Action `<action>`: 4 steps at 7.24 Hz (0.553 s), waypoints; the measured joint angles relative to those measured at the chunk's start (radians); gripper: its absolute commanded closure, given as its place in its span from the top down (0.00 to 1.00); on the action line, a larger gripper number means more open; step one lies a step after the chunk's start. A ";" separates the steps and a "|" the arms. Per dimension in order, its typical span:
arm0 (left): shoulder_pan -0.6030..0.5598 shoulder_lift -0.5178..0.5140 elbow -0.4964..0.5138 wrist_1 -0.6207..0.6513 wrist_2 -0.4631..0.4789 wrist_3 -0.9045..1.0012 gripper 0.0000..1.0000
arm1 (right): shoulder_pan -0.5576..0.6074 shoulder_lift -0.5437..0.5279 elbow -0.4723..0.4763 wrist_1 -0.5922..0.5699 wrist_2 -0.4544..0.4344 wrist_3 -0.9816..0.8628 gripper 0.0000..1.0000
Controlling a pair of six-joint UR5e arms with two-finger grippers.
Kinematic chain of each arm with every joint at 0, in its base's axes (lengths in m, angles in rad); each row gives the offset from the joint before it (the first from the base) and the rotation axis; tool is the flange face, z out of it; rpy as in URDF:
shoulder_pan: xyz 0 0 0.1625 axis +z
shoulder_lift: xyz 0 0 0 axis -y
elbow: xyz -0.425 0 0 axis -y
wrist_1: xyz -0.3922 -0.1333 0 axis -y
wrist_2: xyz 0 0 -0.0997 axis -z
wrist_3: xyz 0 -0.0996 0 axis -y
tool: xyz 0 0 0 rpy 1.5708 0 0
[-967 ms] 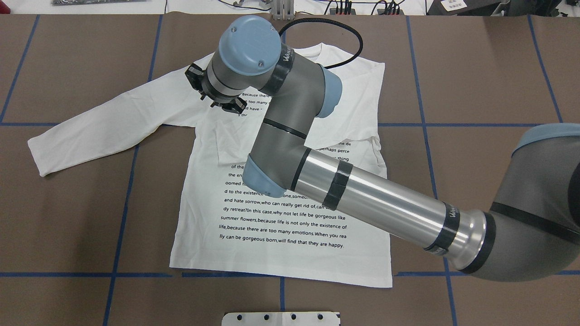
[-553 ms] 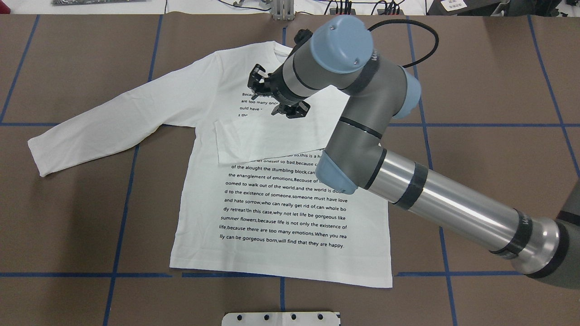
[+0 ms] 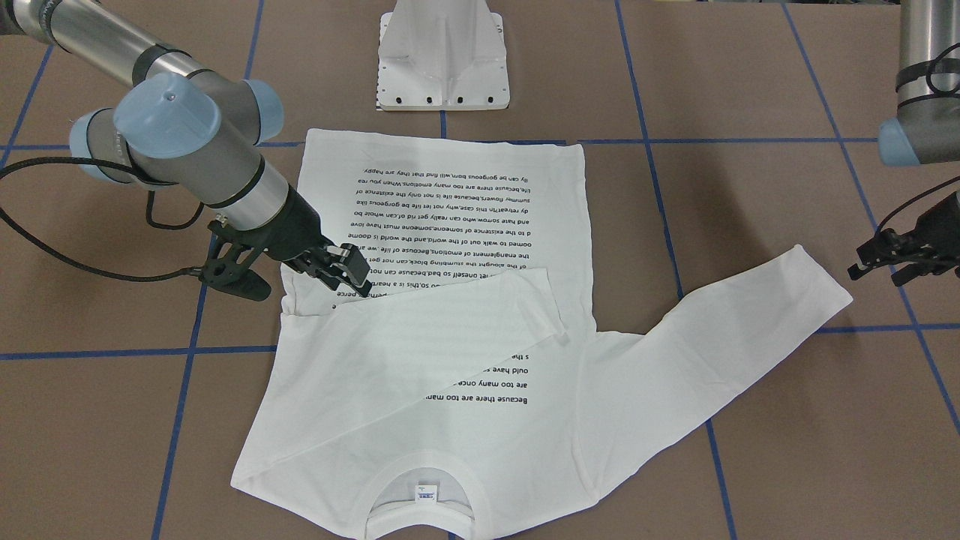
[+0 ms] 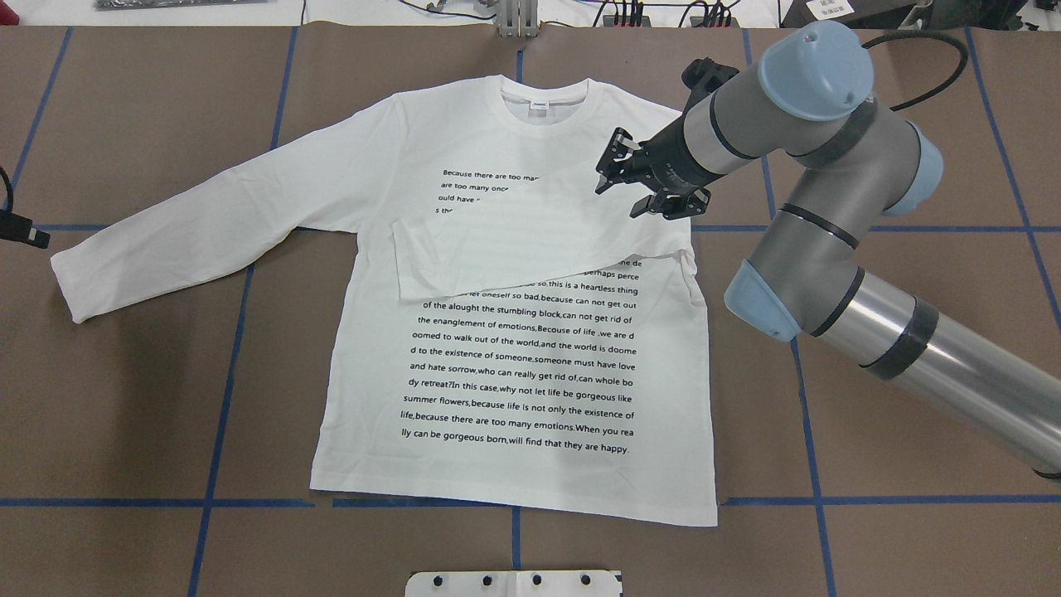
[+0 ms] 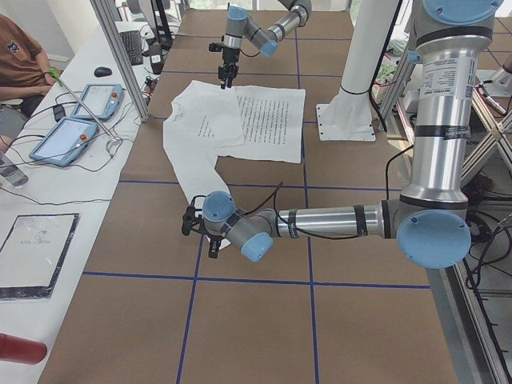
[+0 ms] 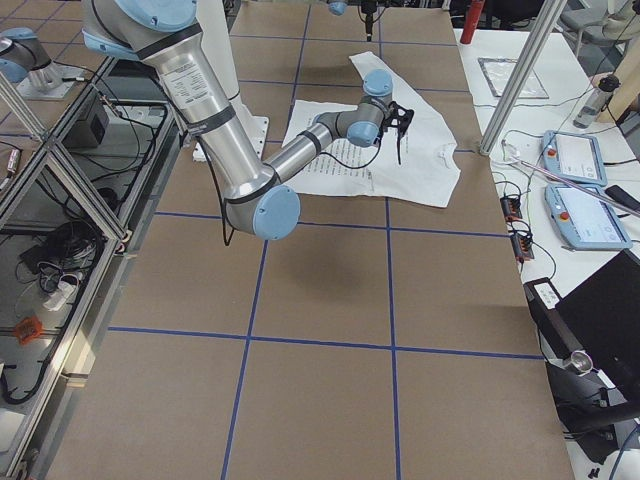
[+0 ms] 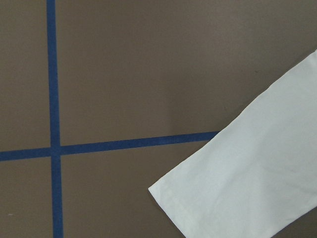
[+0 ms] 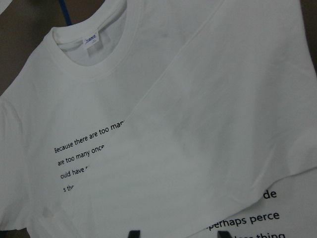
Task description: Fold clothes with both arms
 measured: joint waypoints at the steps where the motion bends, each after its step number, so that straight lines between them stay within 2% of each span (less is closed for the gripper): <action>1: 0.018 -0.023 0.028 -0.003 0.023 -0.007 0.82 | 0.007 -0.028 0.017 0.001 0.010 -0.009 0.60; 4: 0.057 -0.038 0.060 -0.005 0.057 -0.011 0.76 | 0.011 -0.060 0.033 0.001 0.014 -0.013 0.61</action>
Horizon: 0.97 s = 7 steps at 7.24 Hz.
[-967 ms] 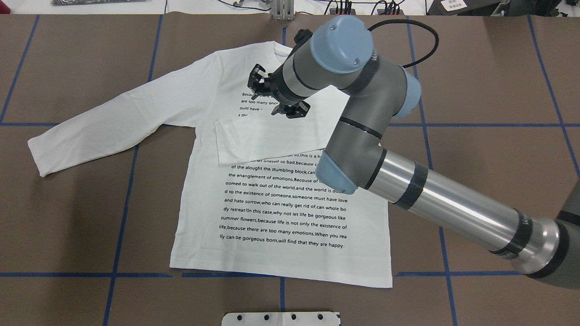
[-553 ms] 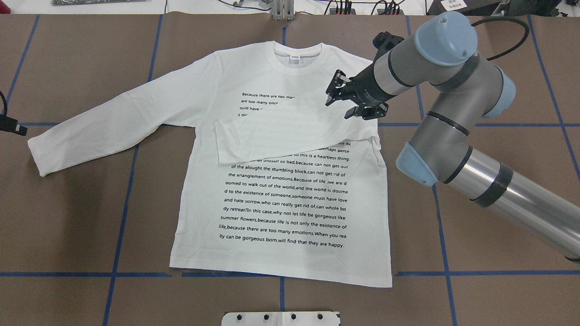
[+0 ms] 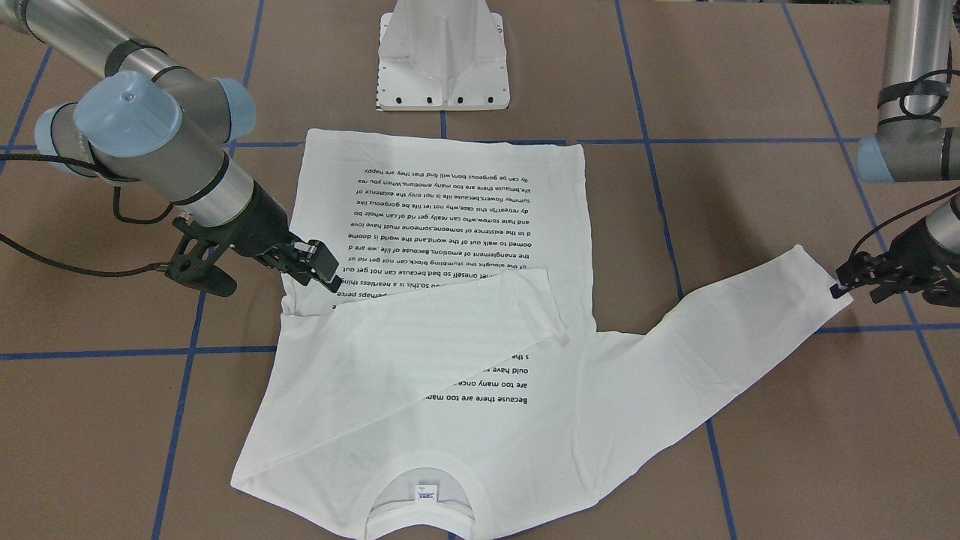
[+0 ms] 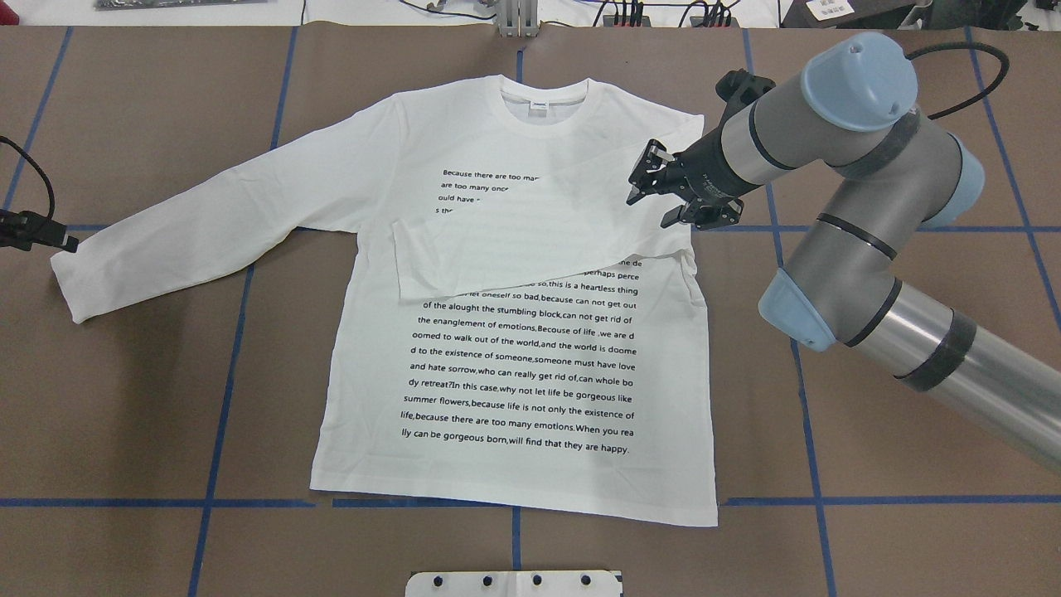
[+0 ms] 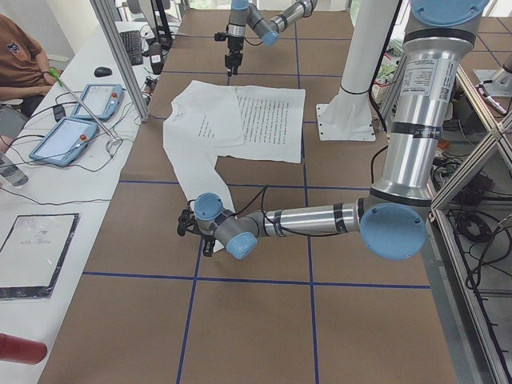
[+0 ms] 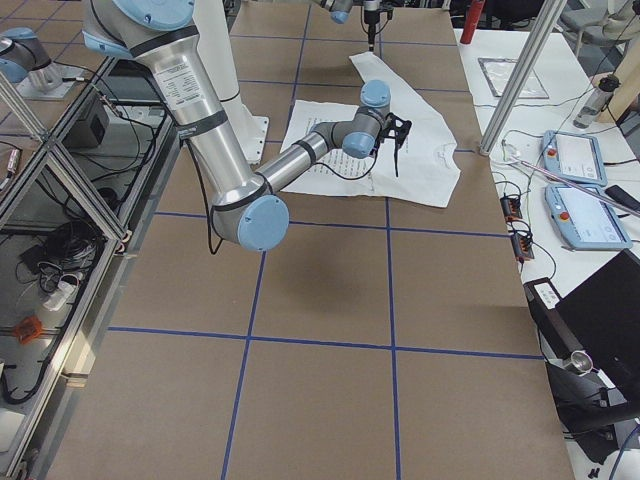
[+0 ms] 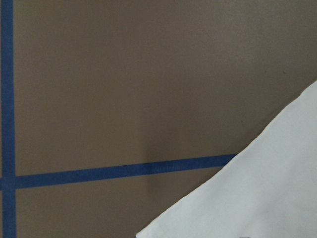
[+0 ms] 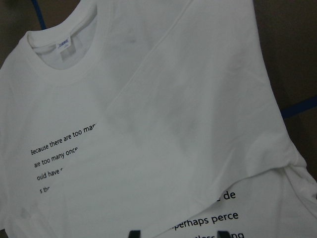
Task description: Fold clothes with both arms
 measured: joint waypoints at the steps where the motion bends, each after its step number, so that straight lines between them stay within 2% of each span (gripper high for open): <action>1: 0.008 -0.001 0.006 0.000 0.001 0.000 0.75 | 0.000 -0.004 0.000 0.000 0.000 0.000 0.61; 7: 0.029 0.001 0.020 0.001 0.002 -0.002 0.68 | -0.001 -0.008 0.001 0.000 -0.002 0.000 0.61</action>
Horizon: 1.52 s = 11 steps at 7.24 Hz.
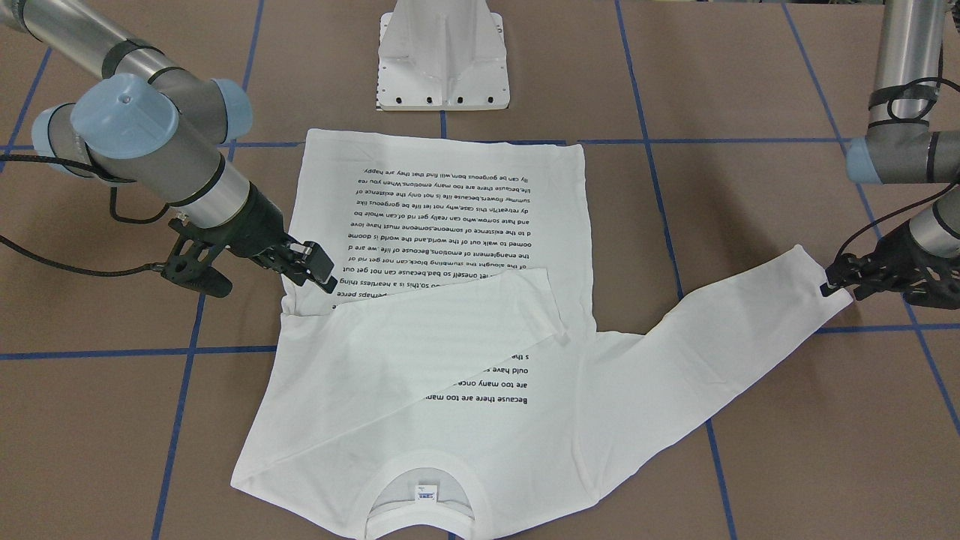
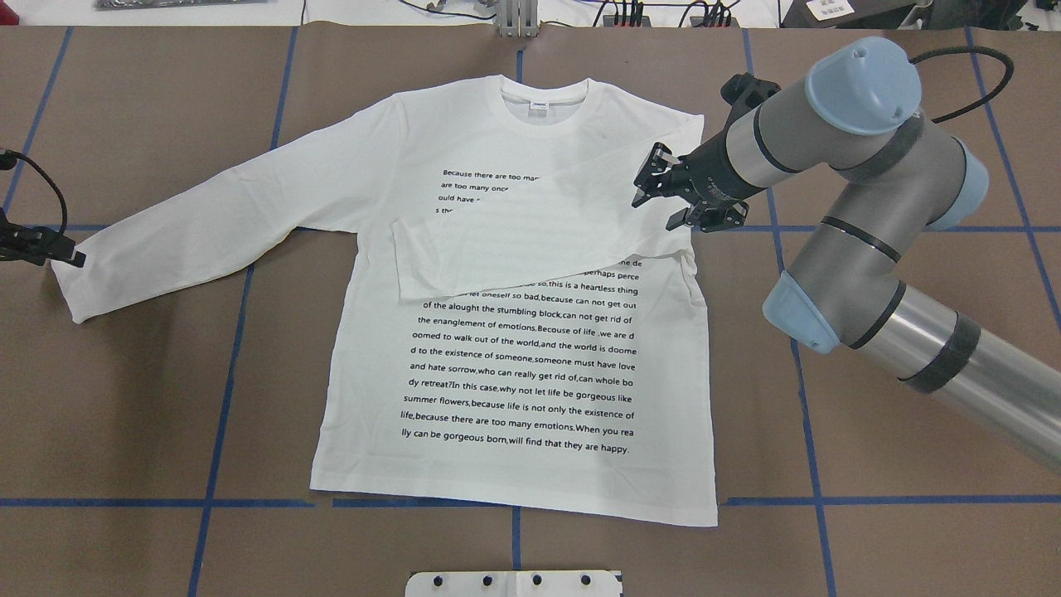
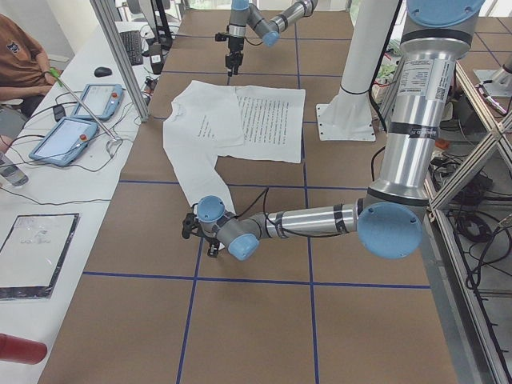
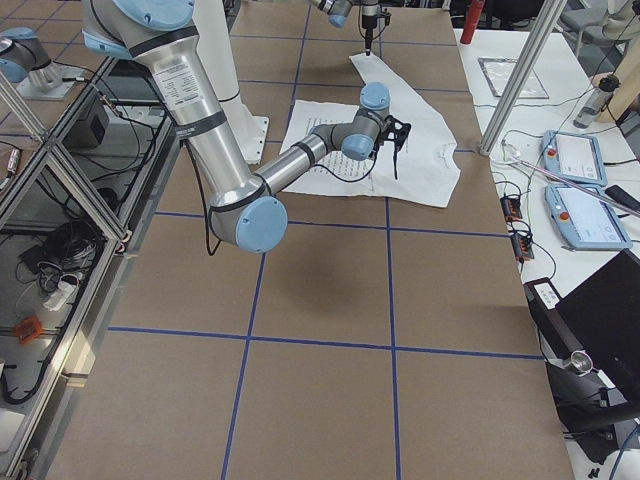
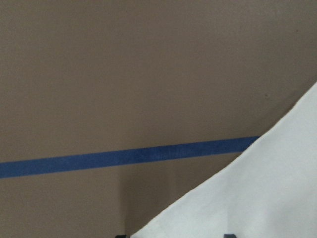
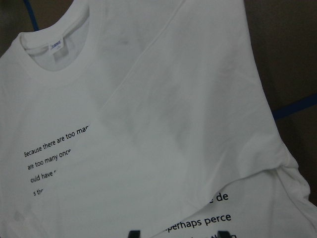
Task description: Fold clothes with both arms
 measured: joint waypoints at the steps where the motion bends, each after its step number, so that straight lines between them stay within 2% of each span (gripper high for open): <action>1: 0.000 0.000 0.002 0.000 0.000 0.000 0.67 | 0.000 0.000 0.000 0.000 0.000 0.000 0.61; 3: 0.001 -0.001 0.006 0.000 0.000 0.000 0.44 | 0.000 0.000 0.001 0.000 0.000 0.000 0.61; 4: 0.001 0.000 0.008 0.000 0.000 -0.001 0.37 | 0.000 0.000 0.001 0.000 0.001 0.001 0.61; 5: 0.000 0.001 0.011 -0.001 0.001 -0.001 0.27 | 0.000 0.000 0.003 0.000 0.001 0.001 0.61; 7: 0.000 0.003 0.005 -0.008 -0.001 -0.019 0.00 | 0.000 0.000 0.006 0.000 0.001 0.002 0.61; 10: 0.000 0.007 -0.027 -0.097 -0.009 -0.143 0.00 | 0.004 0.000 0.007 0.000 0.001 0.002 0.61; 11: 0.001 0.005 -0.075 -0.105 -0.025 -0.184 0.00 | 0.012 -0.001 0.007 0.000 0.004 0.001 1.00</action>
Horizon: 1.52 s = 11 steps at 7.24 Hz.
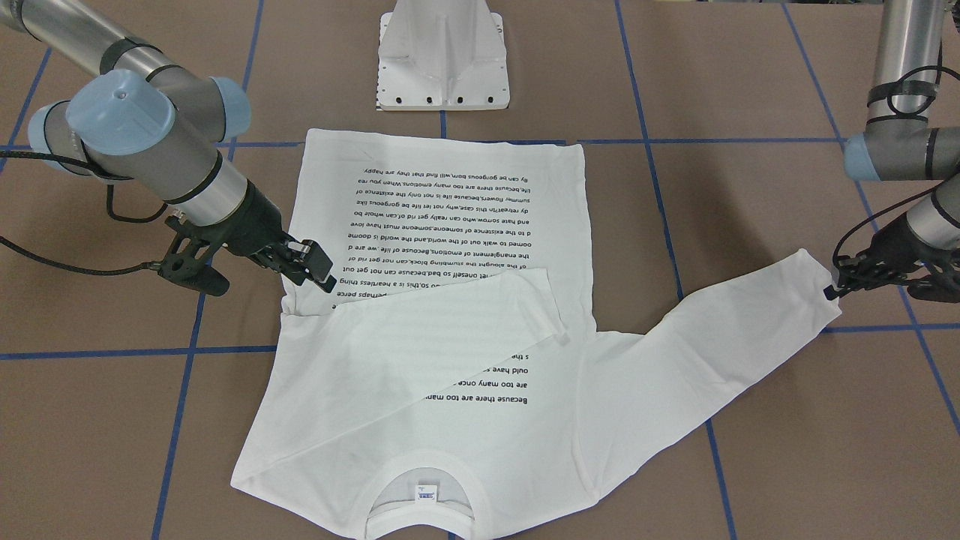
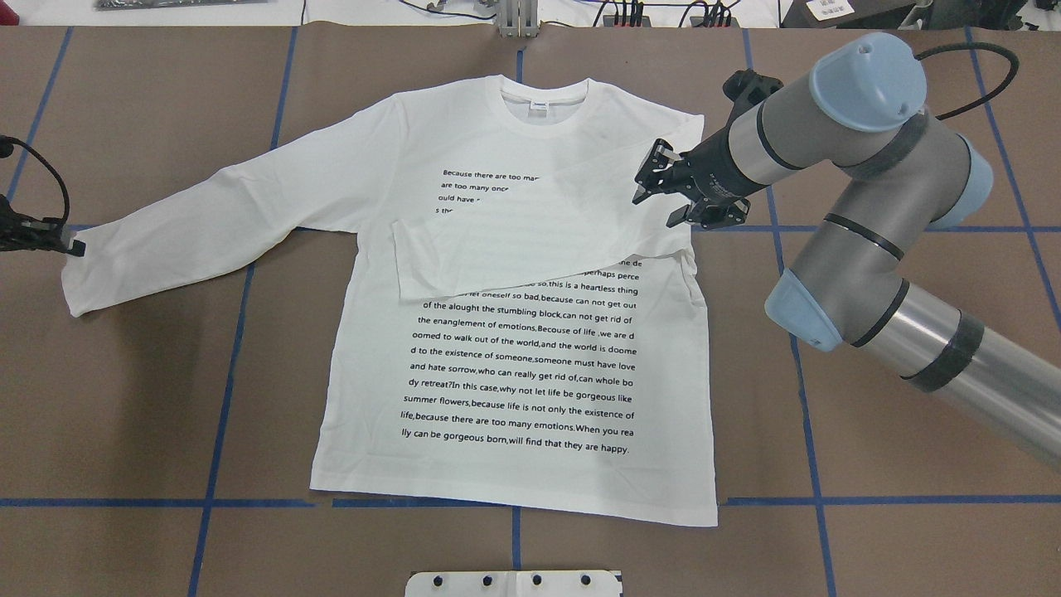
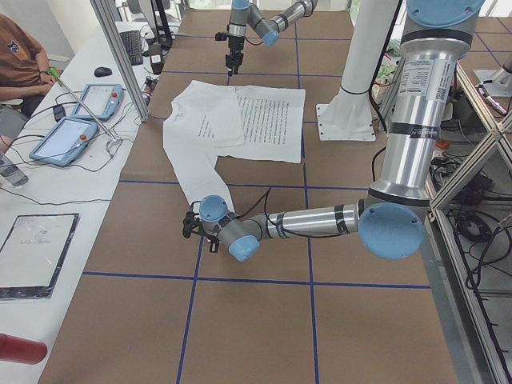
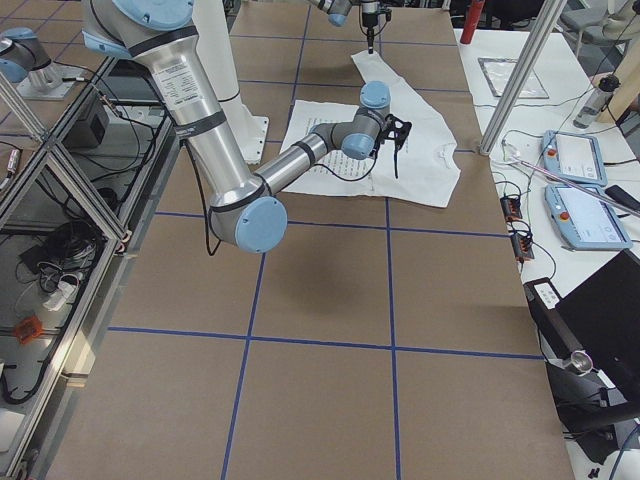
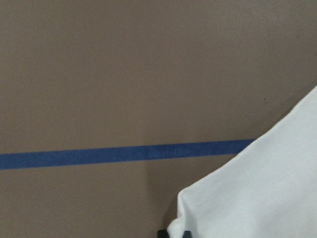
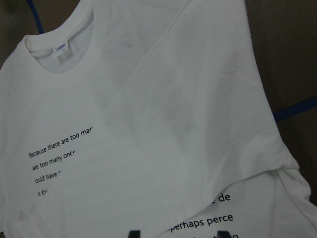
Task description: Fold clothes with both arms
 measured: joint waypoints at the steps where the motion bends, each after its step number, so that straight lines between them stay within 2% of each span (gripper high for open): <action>1: 0.005 -0.004 -0.075 -0.001 -0.025 -0.083 0.00 | 0.013 -0.001 0.000 0.000 0.007 0.000 1.00; 3: 0.075 -0.060 -0.235 0.005 -0.039 -0.347 0.00 | 0.065 -0.031 0.002 0.001 0.055 -0.040 1.00; 4: 0.142 -0.151 -0.266 0.007 -0.017 -0.511 0.00 | 0.107 -0.065 0.002 0.001 0.097 -0.114 1.00; 5: 0.229 -0.276 -0.267 0.024 0.047 -0.677 0.00 | 0.152 -0.106 0.001 0.001 0.138 -0.197 1.00; 7: 0.384 -0.551 -0.196 0.084 0.242 -0.904 0.00 | 0.228 -0.184 0.001 0.002 0.205 -0.336 1.00; 9: 0.493 -0.796 -0.025 0.097 0.406 -0.988 0.00 | 0.268 -0.234 0.001 0.003 0.233 -0.415 1.00; 11: 0.614 -0.895 0.079 0.090 0.576 -1.003 0.00 | 0.286 -0.261 0.001 0.003 0.240 -0.445 1.00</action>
